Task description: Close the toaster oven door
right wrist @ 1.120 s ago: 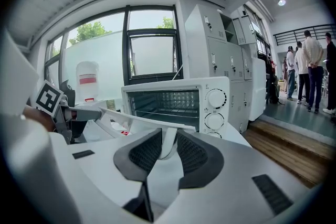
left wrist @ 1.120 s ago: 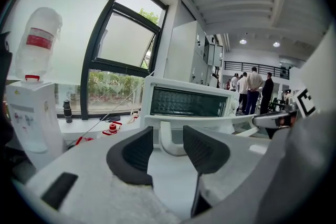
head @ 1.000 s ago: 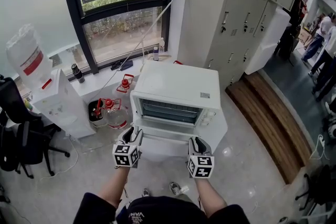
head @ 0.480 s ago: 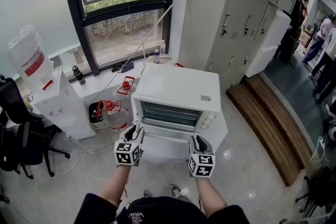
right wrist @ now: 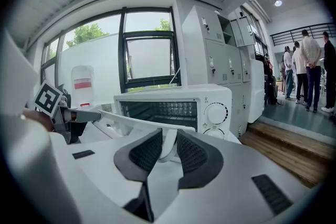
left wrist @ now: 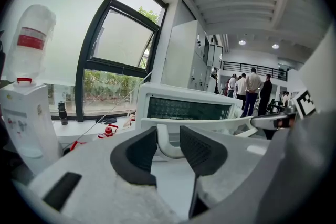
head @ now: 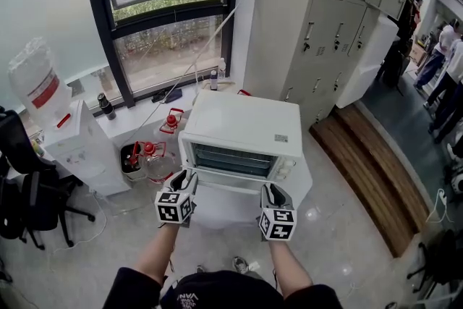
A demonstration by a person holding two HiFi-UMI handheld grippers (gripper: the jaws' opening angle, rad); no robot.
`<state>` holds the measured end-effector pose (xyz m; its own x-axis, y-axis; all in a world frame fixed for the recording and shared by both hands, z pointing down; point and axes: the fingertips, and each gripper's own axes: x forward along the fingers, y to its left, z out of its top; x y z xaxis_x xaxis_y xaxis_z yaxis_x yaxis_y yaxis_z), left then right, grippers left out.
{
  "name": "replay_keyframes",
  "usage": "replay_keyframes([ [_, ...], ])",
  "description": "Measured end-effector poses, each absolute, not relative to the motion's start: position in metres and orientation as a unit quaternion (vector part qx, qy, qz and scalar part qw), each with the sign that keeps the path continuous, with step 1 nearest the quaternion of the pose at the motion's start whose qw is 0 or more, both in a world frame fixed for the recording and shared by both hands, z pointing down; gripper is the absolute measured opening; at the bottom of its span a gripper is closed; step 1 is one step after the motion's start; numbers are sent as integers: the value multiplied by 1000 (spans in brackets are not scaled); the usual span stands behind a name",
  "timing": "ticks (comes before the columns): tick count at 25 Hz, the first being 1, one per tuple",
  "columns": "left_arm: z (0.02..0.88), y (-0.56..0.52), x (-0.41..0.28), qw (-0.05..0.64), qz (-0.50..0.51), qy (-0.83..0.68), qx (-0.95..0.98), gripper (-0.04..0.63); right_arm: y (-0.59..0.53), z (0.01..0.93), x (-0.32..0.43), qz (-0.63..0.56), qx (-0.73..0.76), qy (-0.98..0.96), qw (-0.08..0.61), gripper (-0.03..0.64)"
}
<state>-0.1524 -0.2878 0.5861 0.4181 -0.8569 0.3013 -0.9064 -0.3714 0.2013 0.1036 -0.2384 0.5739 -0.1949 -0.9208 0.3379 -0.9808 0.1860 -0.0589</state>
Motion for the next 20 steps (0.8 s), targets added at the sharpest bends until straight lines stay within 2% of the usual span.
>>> replay_keyframes([
  [20, 574, -313, -148, 190, 73, -528, 824, 150, -264, 561, 108, 139, 623, -761, 119, 90],
])
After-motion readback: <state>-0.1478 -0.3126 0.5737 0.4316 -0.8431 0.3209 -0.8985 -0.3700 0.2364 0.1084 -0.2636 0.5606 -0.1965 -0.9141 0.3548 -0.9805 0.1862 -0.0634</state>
